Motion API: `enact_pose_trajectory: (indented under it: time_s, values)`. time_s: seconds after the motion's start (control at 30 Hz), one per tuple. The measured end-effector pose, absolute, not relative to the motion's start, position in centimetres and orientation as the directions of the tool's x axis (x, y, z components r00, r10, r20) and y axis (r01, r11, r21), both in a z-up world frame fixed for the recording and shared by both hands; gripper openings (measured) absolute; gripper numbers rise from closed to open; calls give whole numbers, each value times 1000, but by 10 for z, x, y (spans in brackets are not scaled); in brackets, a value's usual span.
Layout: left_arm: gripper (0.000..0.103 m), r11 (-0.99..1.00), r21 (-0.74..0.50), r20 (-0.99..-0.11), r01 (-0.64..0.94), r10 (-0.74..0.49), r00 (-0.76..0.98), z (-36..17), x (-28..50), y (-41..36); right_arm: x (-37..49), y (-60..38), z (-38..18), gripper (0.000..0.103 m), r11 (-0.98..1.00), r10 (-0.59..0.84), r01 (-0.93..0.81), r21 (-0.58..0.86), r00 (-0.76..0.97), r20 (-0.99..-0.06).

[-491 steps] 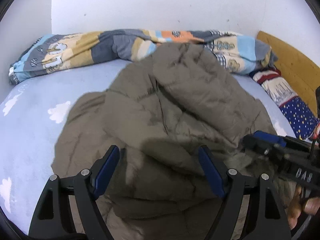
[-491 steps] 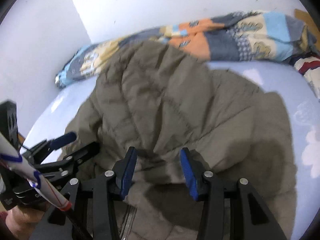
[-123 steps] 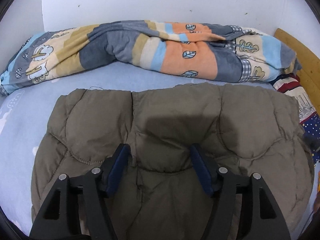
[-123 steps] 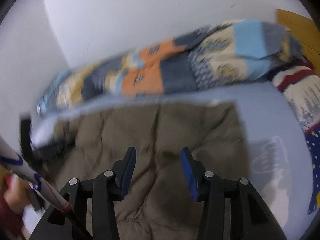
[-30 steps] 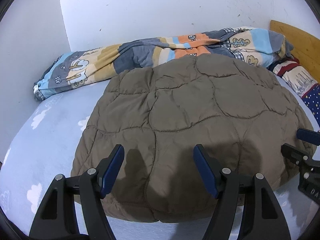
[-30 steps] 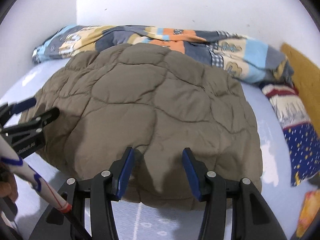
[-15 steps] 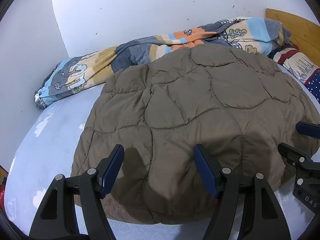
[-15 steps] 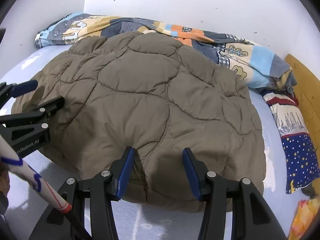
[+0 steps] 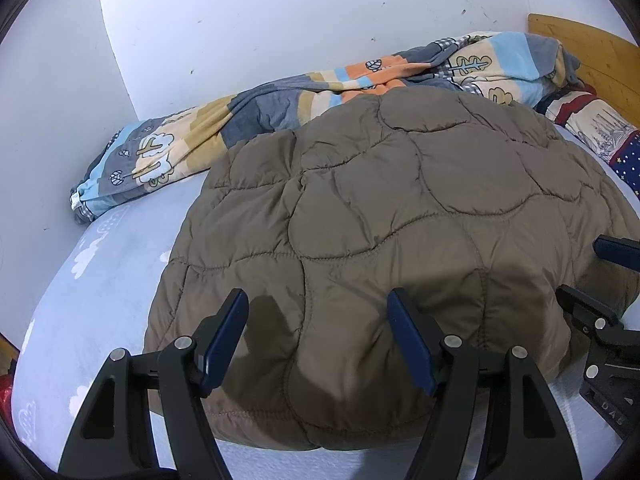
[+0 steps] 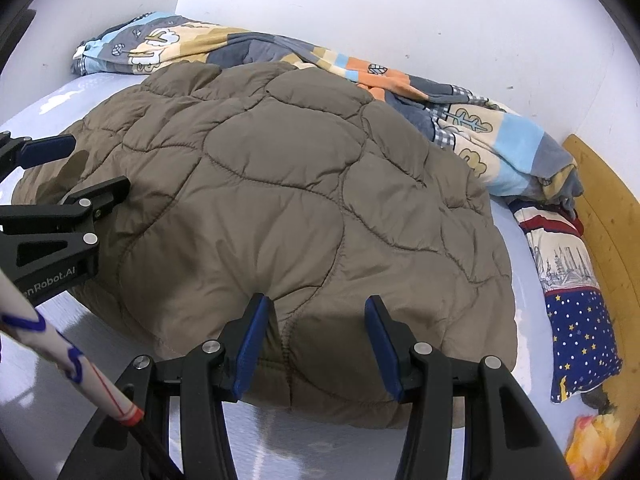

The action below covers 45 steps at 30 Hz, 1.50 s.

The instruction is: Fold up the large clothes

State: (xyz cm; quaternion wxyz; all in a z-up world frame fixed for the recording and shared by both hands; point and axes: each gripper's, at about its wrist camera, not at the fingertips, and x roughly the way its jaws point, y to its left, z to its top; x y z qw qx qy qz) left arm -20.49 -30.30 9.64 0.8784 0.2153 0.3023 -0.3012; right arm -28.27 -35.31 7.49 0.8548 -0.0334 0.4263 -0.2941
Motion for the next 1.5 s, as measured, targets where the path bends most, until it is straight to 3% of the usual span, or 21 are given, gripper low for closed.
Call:
enact_pose_trajectory:
  time_s: [0.83,1.1,1.5]
  values:
    - [71,728,201,-656,655,-397,642,97,-206,-305,-280,-350,67,54,821,-547,454,-347,449,-706]
    - [71,761,167,-612,627,-419,671,116,-202,-293,-291,-353,94,54,822,-534,505,-262,526,-662]
    - [71,856,128,-509,502,-377,773,144,-191,-261,-287,-357,90,54,832,-504,508,-225,521,-689]
